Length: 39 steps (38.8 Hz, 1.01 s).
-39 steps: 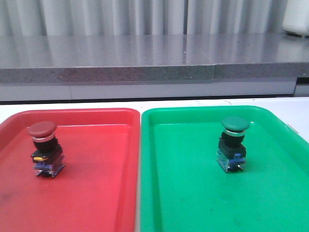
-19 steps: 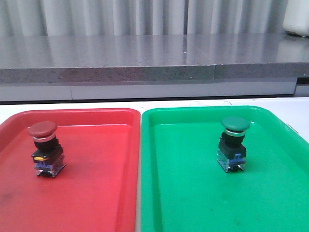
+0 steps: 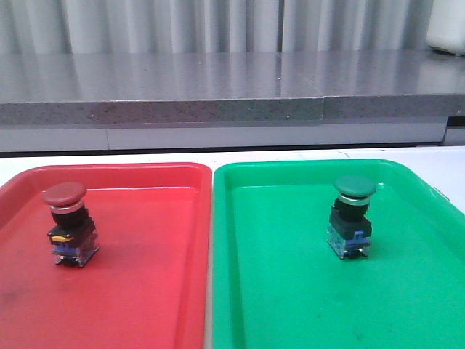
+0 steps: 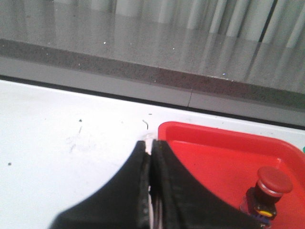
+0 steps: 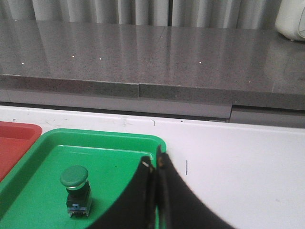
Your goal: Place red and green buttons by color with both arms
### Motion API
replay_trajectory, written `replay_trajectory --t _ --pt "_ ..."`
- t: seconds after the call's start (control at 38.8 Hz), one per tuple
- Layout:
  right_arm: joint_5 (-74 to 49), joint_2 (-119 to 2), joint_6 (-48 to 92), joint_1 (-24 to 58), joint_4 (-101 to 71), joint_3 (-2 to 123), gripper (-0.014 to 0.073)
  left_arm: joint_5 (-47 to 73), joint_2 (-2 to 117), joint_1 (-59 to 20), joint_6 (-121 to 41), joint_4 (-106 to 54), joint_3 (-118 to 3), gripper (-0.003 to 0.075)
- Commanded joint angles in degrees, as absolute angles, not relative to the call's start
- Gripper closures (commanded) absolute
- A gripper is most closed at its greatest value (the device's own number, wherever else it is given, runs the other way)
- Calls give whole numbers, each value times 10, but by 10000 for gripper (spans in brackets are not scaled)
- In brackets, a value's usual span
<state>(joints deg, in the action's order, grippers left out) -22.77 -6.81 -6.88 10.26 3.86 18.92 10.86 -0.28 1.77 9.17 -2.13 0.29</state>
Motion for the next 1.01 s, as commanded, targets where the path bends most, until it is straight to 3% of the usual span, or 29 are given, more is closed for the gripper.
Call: replay_trajectory --t 0.0,0.98 --pt "-182 -75 -70 98 46 203 702 28 -13 20 93 -29 17 740" --pt "-169 -74 -69 98 53 191 702 43 -13 20 93 -29 16 740"
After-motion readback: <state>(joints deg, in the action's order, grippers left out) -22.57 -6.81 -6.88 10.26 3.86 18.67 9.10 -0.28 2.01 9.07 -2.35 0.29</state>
